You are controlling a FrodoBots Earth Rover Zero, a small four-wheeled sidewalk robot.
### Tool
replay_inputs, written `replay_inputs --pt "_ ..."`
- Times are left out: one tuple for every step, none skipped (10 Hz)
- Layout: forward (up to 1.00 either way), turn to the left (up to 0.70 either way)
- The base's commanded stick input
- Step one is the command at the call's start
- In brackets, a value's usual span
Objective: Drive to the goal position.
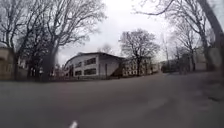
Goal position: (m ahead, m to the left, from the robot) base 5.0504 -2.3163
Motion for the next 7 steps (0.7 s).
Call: replay_inputs --pt "1.0 -0.4" --pt "1.0 -0.4" --pt "1.0 -0.4" --pt "1.0 -0.4" --pt "1.0 -0.4" --pt "1.0 -0.4" --pt "1.0 -0.4"
